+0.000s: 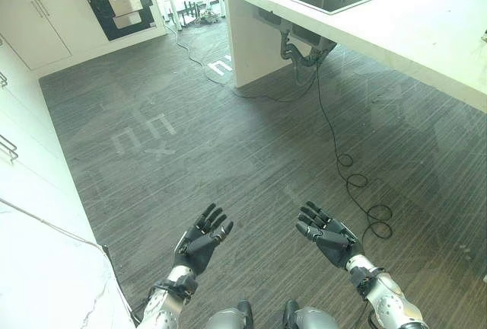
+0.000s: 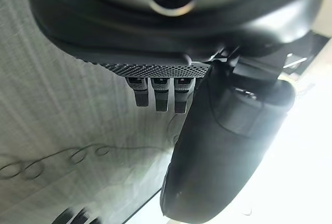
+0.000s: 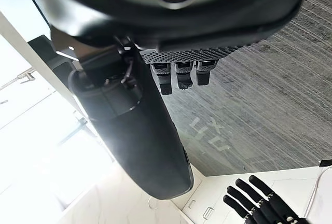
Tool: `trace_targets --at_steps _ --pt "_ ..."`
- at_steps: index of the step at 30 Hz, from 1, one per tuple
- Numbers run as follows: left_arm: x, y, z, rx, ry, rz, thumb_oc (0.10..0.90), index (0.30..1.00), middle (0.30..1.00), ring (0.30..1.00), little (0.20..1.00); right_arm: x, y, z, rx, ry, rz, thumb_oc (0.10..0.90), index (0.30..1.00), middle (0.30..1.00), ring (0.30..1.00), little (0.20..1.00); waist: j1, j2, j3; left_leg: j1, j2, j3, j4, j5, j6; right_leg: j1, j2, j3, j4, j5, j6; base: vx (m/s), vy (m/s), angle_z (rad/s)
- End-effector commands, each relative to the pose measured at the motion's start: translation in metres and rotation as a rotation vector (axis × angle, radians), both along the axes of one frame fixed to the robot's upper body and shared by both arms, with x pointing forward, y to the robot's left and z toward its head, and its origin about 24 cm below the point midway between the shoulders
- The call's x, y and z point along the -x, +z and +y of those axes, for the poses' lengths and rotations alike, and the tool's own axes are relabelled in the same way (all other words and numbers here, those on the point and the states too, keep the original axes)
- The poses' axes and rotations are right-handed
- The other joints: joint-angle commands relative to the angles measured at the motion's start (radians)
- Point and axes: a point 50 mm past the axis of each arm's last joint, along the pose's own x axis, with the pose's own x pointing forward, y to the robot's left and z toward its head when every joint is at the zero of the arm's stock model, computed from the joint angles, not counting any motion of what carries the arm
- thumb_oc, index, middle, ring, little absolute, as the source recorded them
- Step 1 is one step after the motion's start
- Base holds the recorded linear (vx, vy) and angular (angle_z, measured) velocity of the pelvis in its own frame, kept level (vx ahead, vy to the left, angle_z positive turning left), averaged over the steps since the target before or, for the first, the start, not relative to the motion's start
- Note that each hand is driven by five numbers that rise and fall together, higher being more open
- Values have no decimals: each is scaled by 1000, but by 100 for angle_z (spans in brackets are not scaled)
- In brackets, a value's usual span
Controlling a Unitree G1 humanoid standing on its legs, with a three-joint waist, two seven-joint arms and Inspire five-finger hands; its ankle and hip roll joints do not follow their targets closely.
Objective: Place the dishes in the dishwasher.
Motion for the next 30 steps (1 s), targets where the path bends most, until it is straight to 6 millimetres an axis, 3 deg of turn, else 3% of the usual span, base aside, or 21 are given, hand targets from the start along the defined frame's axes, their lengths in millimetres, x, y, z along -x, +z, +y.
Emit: trace_targets --at_steps 1,5,6,10,16,19,21,22,26,27,30 --pt "-17 26 -6 44 -114 -185 800 900 900 900 900 -13 21 2 -20 -1 -134 800 900 900 900 900 10 6 -38 24 116 -67 21 -150 -120 58 -50 31 -28 -140 119 0 0 0" --pt "-8 5 -5 14 -119 -58 800 900 900 900 900 -6 3 -10 78 -33 -24 800 900 900 900 900 5 17 -34 24 123 -69 21 -148 -129 62 -42 32 -28 -148 116 -6 -54 4" --pt "-1 -9 -1 -78 -137 55 800 900 900 900 900 -2 -6 -16 159 -35 40 800 900 900 900 900 2 21 -33 26 127 -65 21 -148 -134 66 -41 29 -28 -151 116 16 -37 1" --pt "7 -25 6 -189 -130 184 800 900 900 900 900 4 -17 -28 399 11 88 800 900 900 900 900 -5 26 -28 24 132 -62 21 -142 -139 67 -36 32 -28 -151 111 -5 -36 0" --pt "12 -32 14 -302 -131 222 800 900 900 900 900 5 -17 -33 448 60 87 800 900 900 900 900 -21 29 -9 19 148 -60 21 -122 -154 64 -16 35 -28 -155 93 2 -86 1" --pt "9 -29 14 -344 -116 186 800 900 900 900 900 -1 -7 -36 453 67 46 800 900 900 900 900 -25 15 16 49 143 -30 21 -73 -149 55 -19 61 -28 -141 77 74 -118 1" --pt "1 -21 16 -335 -136 132 800 900 900 900 900 -4 0 -39 472 57 4 800 900 900 900 900 -26 -23 49 79 121 66 21 30 -134 68 -47 66 -28 -137 61 105 -195 7" --pt "-7 -12 16 -351 -162 80 800 900 900 900 900 -5 6 -40 477 48 -20 800 900 900 900 900 -29 -25 70 23 121 94 75 47 -127 77 -41 66 -28 -137 54 106 -137 14" --pt "-8 -7 17 -357 -167 44 800 900 900 900 900 -4 7 -42 481 38 -27 800 900 900 900 900 -15 0 85 -40 100 79 21 64 -125 99 -14 74 -28 -150 60 214 102 19" --pt "-6 -5 18 -370 -174 34 800 900 900 900 900 -2 6 -41 484 33 -17 800 900 900 900 900 -2 31 92 -123 124 40 21 94 -139 124 22 80 -28 -164 59 451 213 11" --pt "-7 -3 17 -364 -190 22 800 900 900 900 900 2 4 -41 492 24 3 800 900 900 900 900 3 48 94 -215 176 47 21 90 -162 172 28 71 -28 -199 56 583 324 -3"
